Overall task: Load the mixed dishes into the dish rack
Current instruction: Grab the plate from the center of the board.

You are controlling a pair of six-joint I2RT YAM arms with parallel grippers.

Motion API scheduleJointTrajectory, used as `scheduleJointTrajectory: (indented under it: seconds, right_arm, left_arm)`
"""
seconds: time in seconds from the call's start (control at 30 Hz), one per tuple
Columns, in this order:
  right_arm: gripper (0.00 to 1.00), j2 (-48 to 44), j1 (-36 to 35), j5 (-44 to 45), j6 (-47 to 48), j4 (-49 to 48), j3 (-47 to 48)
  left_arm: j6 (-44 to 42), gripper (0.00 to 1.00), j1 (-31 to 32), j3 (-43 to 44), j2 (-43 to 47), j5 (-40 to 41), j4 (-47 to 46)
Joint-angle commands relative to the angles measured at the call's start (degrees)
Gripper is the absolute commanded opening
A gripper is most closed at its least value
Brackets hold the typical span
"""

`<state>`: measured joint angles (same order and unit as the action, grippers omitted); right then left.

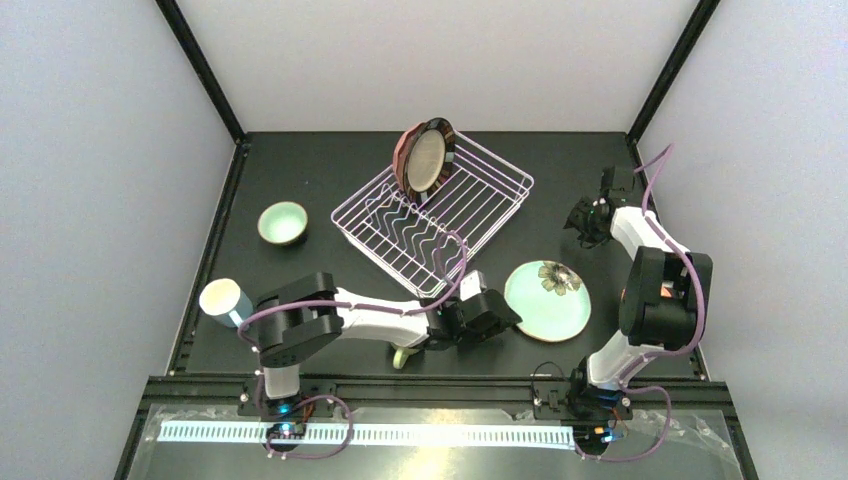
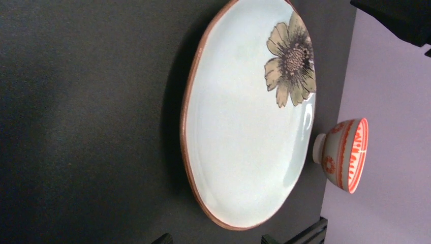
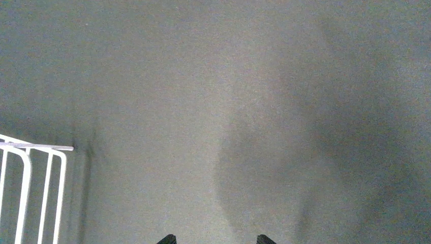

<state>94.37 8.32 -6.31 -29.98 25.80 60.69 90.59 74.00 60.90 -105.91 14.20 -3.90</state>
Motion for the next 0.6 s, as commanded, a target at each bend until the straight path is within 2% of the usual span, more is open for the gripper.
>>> scheduleJointTrajectory:
  seconds: [0.0,0.37,0.57]
  right_arm:
    - [0.91,2.0,-0.1,2.1,-1.4,-0.9,1.0]
    - [0.91,4.5,0.6,2.6,-5.0,-1.7,-0.6]
    - [0.89,4.9,0.6,6.0,-9.2,0.7,-2.3]
  left_arm:
    - [3.9,0.99,0.4,-0.3,-2.1,3.5,-1.2]
    - [7.2,0.99,0.2,0.2,-6.0,6.3,-4.5]
    - [7.7,0.99,-0.1,0.5,-6.9,9.0,-5.1]
